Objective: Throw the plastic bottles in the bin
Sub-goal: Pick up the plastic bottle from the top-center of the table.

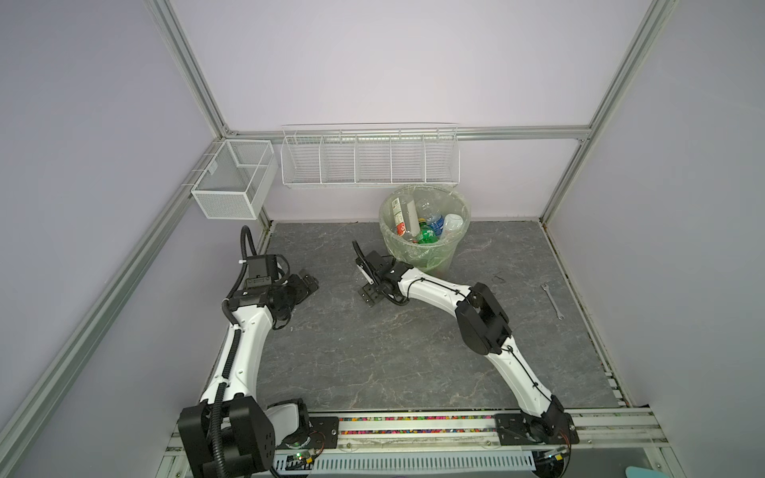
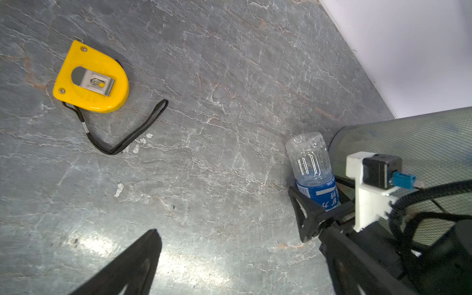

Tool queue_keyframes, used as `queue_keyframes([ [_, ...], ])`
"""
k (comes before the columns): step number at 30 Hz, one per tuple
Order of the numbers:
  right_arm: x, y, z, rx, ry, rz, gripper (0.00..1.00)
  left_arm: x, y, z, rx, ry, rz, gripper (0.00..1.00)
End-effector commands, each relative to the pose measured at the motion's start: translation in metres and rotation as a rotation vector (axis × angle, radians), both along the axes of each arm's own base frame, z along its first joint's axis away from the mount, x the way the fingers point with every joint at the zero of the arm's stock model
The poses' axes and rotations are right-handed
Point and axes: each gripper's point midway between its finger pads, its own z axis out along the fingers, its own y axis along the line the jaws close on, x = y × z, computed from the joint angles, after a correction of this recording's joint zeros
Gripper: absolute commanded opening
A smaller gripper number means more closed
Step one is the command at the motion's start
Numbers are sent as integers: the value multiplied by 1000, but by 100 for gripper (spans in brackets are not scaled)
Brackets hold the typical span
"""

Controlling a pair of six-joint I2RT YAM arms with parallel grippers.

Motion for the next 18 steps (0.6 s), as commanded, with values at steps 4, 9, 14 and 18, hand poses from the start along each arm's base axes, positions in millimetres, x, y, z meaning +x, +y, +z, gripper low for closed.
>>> queue_keyframes([
  [4, -15, 0, 10, 27, 2, 27, 86, -2, -2, -2, -15, 3, -16, 99],
  [9, -23, 1, 17, 53, 6, 24, 66, -4, -2, -4, -15, 12, -18, 99],
  [14, -33, 2, 35, 88, 6, 30, 61, -3, -2, -2, -18, 2, -15, 99],
  [18, -45, -4, 63, 136, -12, 27, 60, 0, -4, -1, -26, -11, -21, 99],
])
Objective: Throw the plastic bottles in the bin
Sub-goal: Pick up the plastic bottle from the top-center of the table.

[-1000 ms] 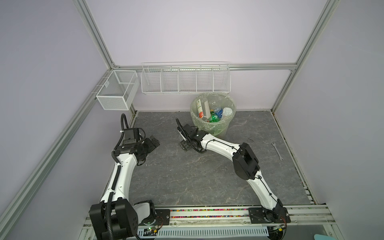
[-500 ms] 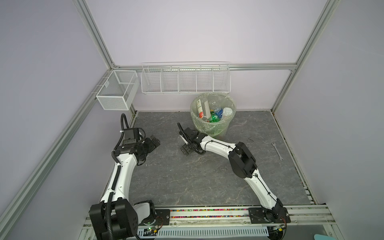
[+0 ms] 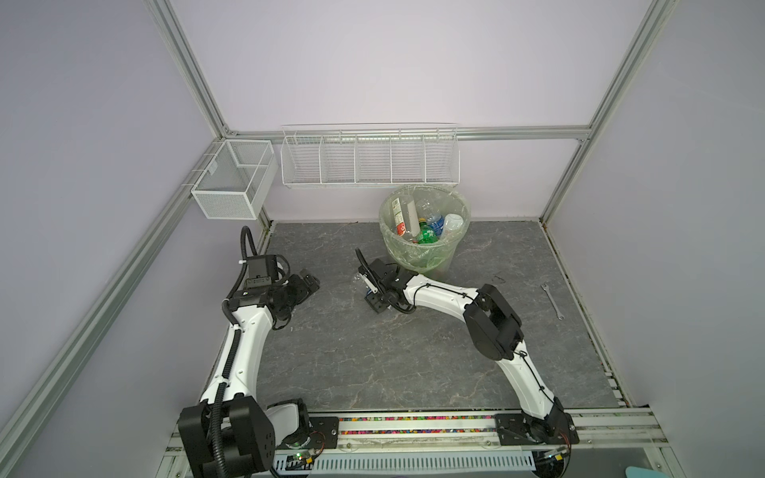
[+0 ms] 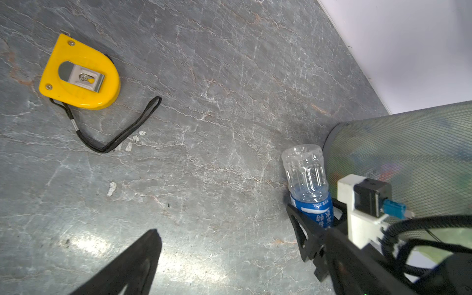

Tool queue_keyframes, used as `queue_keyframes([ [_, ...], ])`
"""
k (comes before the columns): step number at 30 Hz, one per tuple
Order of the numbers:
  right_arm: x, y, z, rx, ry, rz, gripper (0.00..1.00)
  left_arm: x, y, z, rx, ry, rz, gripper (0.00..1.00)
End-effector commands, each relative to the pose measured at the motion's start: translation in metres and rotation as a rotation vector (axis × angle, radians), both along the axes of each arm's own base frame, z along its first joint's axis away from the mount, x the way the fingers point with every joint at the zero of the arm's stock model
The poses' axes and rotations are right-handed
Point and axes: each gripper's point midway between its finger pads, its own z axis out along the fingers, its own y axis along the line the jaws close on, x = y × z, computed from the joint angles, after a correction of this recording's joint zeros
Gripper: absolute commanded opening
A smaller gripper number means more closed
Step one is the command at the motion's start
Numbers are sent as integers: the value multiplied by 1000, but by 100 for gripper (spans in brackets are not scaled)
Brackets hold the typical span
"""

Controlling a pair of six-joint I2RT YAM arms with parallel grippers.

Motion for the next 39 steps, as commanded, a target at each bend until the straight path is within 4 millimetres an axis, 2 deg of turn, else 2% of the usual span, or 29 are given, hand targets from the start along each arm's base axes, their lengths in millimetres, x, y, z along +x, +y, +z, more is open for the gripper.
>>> queue_keyframes([
  [1, -10, 3, 53, 99, -51, -5, 60, 1, -2, -1, -13, -12, -16, 99],
  [8, -43, -23, 100, 148, -119, -27, 60, 4, -10, -3, -66, -31, -28, 99],
  [16, -71, -69, 133, 173, -131, -100, 60, 8, -16, -2, -103, -42, -45, 99],
  [21, -85, -91, 160, 228, -155, -121, 61, 8, -17, 1, -109, -53, -45, 99],
  [30, -95, -129, 199, 245, -224, -187, 61, 10, -18, 7, -113, -69, -54, 99],
  [36, -90, -158, 245, 259, -335, -236, 64, 8, -17, 9, -103, -78, -54, 99],
  [39, -81, -171, 273, 286, -379, -265, 66, 7, -18, 7, -109, -72, -57, 99],
])
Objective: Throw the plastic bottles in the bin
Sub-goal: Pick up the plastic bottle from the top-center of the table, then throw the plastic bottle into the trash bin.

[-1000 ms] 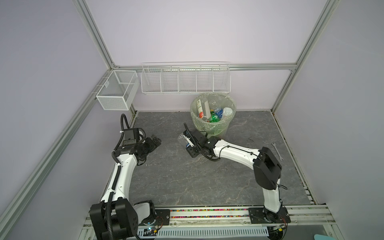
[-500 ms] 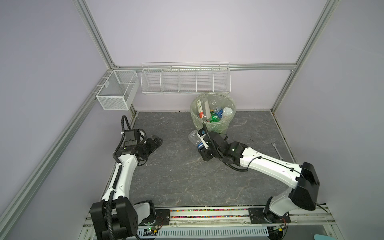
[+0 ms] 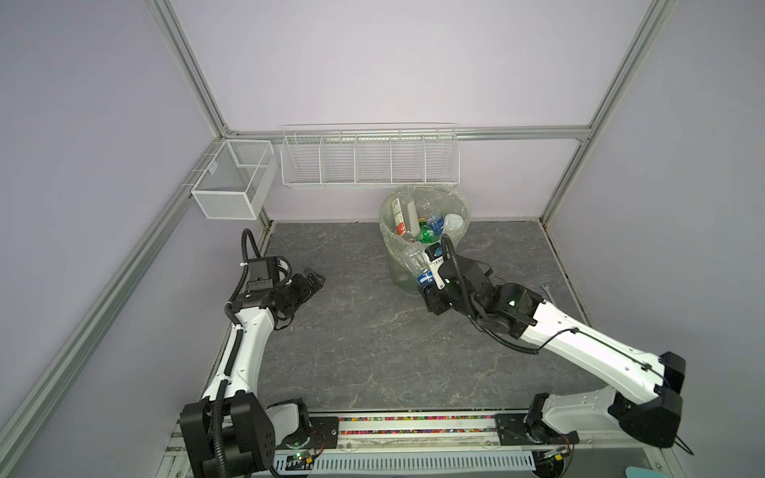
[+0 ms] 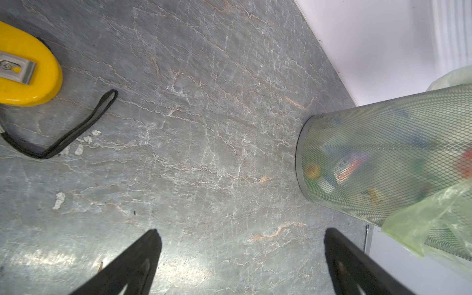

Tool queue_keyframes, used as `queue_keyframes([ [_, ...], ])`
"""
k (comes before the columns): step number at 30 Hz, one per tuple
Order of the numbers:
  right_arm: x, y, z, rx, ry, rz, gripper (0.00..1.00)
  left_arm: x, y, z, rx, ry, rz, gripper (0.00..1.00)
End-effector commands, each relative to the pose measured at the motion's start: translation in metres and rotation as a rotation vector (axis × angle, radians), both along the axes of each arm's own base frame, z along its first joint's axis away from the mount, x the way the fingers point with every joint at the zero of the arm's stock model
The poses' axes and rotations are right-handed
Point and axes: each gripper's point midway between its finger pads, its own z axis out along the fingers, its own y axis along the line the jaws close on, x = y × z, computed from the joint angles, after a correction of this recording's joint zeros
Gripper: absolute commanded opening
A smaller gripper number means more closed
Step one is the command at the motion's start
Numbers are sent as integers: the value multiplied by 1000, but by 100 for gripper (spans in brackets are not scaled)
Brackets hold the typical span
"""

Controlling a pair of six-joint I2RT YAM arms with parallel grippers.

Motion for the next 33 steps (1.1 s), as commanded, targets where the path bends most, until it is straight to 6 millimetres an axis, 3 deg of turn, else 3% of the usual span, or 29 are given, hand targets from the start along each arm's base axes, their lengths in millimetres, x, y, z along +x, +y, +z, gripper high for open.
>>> queue_keyframes([
  [1, 13, -23, 40, 27, -76, -63, 66, 0, 0, 6, -3, -24, -4, 99],
  [10, 47, -46, 90, 48, -176, -135, 66, -1, 3, 7, 16, -25, 3, 99],
  [21, 82, -35, 91, 52, -176, -145, 65, -3, 5, 5, 34, -13, 5, 99],
  [28, 150, -22, 91, 23, -181, -174, 65, -1, 7, 6, 43, -13, 12, 99],
  [30, 168, -15, 81, 8, -143, -167, 69, 0, 8, 7, 47, -14, 15, 99],
  [33, 183, -8, 78, -16, -123, -165, 91, 1, 11, 9, 63, -11, 19, 99],
])
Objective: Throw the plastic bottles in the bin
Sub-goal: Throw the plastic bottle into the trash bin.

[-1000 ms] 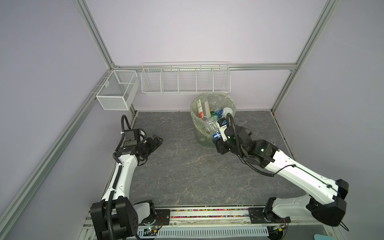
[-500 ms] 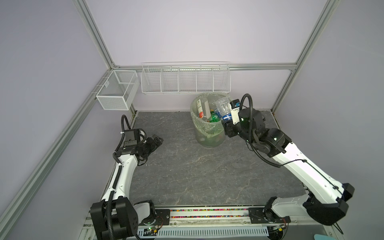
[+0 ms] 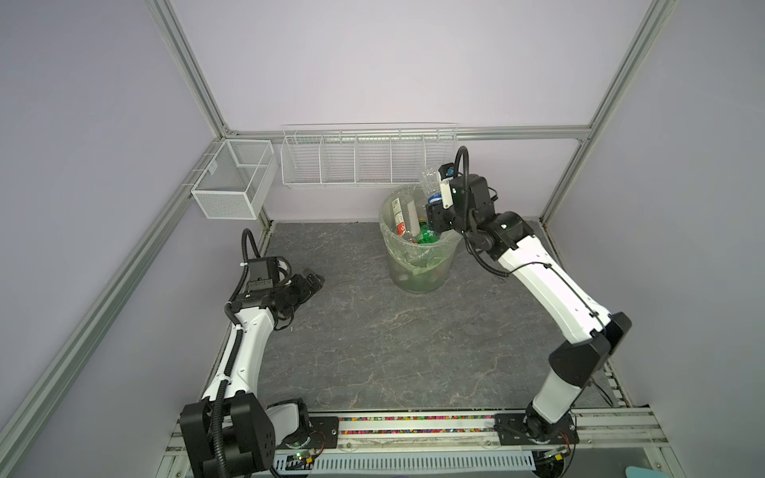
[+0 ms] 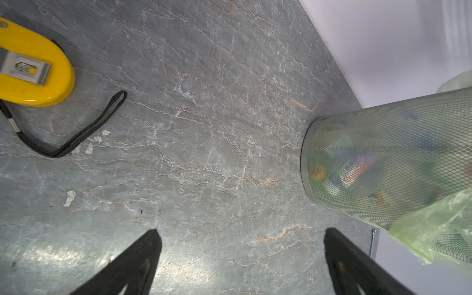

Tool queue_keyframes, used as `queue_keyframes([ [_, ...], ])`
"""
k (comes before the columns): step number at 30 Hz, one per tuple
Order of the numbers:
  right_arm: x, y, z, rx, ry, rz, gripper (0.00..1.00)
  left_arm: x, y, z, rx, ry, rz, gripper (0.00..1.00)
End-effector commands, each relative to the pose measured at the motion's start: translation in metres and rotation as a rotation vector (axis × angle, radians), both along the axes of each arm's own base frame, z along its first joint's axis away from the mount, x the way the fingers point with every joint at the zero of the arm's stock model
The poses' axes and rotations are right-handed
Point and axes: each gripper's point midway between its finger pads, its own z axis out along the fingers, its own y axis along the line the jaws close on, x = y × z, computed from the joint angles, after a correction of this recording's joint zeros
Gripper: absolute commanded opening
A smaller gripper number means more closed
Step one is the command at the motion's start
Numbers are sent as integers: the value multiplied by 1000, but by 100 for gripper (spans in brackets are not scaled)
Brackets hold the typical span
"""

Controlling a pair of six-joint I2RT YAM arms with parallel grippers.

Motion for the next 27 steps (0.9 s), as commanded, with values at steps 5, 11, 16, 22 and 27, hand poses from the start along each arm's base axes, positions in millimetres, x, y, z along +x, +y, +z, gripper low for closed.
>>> queue_keyframes([
  [5, 2, 3, 4, -28, 26, 25, 91, 4, 8, 12, 40, -19, 14, 99],
  [11, -18, -10, 20, 0, -8, 31, 88, 6, 5, 10, 12, -18, 21, 99],
  [16, -34, -23, 24, 30, -17, 32, 88, 6, 6, 11, 13, -21, 26, 99],
  [22, -42, -48, 3, 76, 32, -5, 88, 5, 8, 12, 21, -28, 43, 99],
  [27, -50, -76, -22, 104, 67, -57, 88, 8, 15, 14, 40, -57, 82, 99],
])
